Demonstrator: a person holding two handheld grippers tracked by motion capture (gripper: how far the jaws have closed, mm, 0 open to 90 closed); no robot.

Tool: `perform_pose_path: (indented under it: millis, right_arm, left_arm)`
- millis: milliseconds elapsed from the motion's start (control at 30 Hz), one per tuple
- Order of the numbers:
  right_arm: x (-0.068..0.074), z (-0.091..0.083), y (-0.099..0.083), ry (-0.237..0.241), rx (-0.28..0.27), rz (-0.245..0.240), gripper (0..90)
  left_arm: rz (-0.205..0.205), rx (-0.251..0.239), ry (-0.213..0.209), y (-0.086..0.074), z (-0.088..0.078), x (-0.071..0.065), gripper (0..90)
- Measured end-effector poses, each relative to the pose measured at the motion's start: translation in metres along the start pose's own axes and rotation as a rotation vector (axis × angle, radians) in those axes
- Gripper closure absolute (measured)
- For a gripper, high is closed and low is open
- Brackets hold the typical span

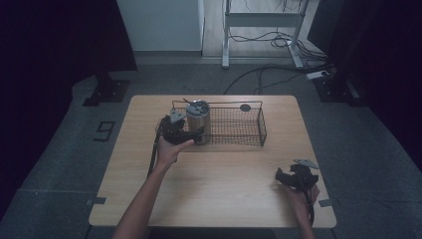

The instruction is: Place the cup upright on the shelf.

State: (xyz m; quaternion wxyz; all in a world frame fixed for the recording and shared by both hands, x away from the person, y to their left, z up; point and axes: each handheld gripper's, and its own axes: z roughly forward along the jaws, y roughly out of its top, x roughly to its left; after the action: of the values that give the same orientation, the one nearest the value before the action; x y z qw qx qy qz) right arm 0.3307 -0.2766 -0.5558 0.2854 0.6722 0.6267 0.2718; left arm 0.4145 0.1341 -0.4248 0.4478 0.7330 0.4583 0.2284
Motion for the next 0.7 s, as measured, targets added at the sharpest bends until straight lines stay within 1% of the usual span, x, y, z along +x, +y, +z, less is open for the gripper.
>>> perform_pose_path:
  millis: [33,133,167,200,233,267,300,367,500,667,700]
  right_arm:
    - [0.000,0.000,0.000,0.000,0.000,0.000,5.3]
    - [0.000,0.000,0.000,0.000,0.000,0.002,5.3]
    - [0.000,0.000,0.000,0.000,-0.001,0.002,5.3]
    - [0.000,0.000,0.000,0.000,-0.002,0.003,5.3]
    - [0.000,0.000,0.000,0.000,0.000,0.002,5.3]
    - [0.000,0.000,0.000,0.000,0.000,0.003,5.3]
    - [0.000,0.000,0.000,0.000,0.000,0.003,5.3]
    - [0.000,0.000,0.000,0.001,-0.001,0.002,5.3]
    - [0.000,0.000,0.000,0.000,0.001,0.001,5.4]
    - [0.000,0.000,0.000,0.000,0.000,0.001,5.3]
    - [0.000,0.000,0.000,0.000,0.001,0.000,5.4]
  left_arm:
    - [0.000,0.000,0.000,0.000,0.000,0.000,0.3]
    - [-0.002,-0.015,-0.021,-0.006,-0.013,0.001,0.5]
    - [-0.002,-0.015,-0.021,-0.006,-0.013,0.001,0.5]
    - [-0.004,-0.020,-0.031,-0.010,-0.020,0.002,0.5]
    - [-0.004,-0.020,-0.031,-0.010,-0.020,0.002,0.5]
    - [-0.006,-0.022,-0.040,-0.015,-0.027,0.002,0.5]
    - [-0.006,-0.022,-0.040,-0.015,-0.027,0.002,0.5]
    - [-0.004,-0.016,-0.049,-0.020,-0.034,0.003,0.5]
    - [-0.009,-0.007,-0.054,-0.031,-0.046,0.004,1.0]
    - [-0.014,0.007,-0.071,-0.049,-0.060,0.005,1.5]
    - [-0.013,0.009,-0.072,-0.055,-0.065,0.004,1.4]
